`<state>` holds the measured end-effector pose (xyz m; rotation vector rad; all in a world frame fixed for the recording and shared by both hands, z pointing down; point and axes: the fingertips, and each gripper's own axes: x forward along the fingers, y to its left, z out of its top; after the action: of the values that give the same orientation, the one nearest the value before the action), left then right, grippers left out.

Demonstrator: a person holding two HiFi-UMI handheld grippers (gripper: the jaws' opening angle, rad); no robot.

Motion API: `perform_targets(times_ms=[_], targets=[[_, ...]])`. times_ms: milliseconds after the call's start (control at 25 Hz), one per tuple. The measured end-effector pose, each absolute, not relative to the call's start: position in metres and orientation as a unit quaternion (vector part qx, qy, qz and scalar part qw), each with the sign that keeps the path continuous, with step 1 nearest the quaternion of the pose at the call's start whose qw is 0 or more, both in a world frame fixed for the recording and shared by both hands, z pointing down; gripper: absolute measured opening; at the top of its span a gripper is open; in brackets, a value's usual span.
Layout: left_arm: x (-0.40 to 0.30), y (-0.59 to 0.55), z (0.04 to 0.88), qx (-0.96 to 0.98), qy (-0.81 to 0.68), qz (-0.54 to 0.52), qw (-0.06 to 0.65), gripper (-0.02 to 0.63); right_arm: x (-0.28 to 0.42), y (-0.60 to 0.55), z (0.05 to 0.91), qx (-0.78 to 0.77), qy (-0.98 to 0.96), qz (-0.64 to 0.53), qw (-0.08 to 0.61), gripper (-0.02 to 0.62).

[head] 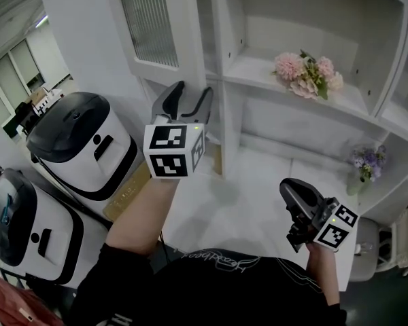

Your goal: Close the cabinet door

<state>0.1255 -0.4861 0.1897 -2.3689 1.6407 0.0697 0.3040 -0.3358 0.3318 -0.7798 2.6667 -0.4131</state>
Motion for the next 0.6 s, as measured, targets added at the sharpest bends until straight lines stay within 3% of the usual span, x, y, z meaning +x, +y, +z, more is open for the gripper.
perform_targets(times_ms=[600], targets=[[0.143,-0.516,0.189,-0.815,0.567,0.019,0.117,0.253,0.318,-0.335,0.332,-0.280,0.936,-0.141,0.162,0.048]])
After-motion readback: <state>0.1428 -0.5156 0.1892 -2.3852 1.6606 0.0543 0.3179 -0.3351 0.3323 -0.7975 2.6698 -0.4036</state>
